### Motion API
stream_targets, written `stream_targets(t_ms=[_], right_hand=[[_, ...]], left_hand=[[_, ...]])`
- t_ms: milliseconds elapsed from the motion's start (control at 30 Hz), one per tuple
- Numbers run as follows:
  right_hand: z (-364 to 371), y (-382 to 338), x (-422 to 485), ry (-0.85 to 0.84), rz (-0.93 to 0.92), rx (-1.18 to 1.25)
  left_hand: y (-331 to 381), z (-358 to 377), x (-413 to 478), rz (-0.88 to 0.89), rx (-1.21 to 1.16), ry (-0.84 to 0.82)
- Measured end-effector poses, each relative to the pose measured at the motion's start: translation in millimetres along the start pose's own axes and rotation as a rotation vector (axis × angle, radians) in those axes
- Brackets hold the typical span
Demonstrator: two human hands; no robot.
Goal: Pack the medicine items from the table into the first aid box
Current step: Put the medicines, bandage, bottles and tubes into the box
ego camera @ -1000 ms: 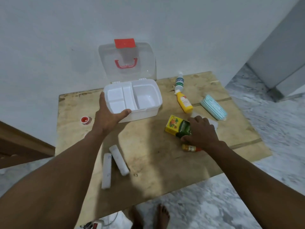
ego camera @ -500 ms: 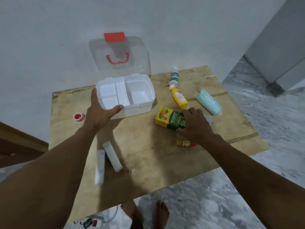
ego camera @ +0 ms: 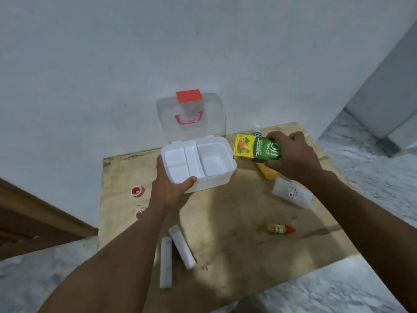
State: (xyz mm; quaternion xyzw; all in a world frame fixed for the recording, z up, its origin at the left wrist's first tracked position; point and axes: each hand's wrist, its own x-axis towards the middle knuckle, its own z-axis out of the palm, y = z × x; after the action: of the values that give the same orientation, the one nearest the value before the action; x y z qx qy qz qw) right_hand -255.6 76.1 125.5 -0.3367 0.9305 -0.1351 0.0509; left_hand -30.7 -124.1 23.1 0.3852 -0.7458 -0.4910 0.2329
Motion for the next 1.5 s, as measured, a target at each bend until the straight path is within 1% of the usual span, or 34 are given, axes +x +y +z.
stream_targets(t_ms=[167, 267, 600, 833, 1133, 1300, 1433, 1500], right_hand=[[0.6, -33.8, 22.6, -0.071, -0.056, -0.026], [11.4, -52.5, 38.4, -0.110, -0.129, -0.068], [38.1, -82.5, 63.3, -0.193, -0.331, -0.244], [52.4, -94.5, 65.2, -0.245, -0.295, -0.241], [84.7, -111.8, 68.4, -0.213, -0.237, -0.186], [100.8, -112.1, 71.3, -0.231, -0.296, -0.188], [109.6, -114.3, 75.5, -0.294, -0.287, -0.120], [117.9, -117.6, 78.0, -0.299, -0.264, -0.050]], left_hand=[[-2.2, 2.1, -2.2, -0.030, -0.001, 0.028], [-1.4, 6.2, -2.3, -0.066, 0.011, 0.051], [-2.5, 5.0, 3.2, -0.120, 0.055, 0.009], [-5.5, 6.6, 5.6, -0.086, 0.059, 0.008], [-11.0, 6.7, 9.5, -0.068, 0.045, 0.009], [-13.4, 7.2, 11.8, -0.064, 0.049, 0.002], [-16.0, 7.8, 11.9, -0.074, 0.048, 0.014], [-15.7, 8.0, 12.0, -0.070, 0.044, 0.016]])
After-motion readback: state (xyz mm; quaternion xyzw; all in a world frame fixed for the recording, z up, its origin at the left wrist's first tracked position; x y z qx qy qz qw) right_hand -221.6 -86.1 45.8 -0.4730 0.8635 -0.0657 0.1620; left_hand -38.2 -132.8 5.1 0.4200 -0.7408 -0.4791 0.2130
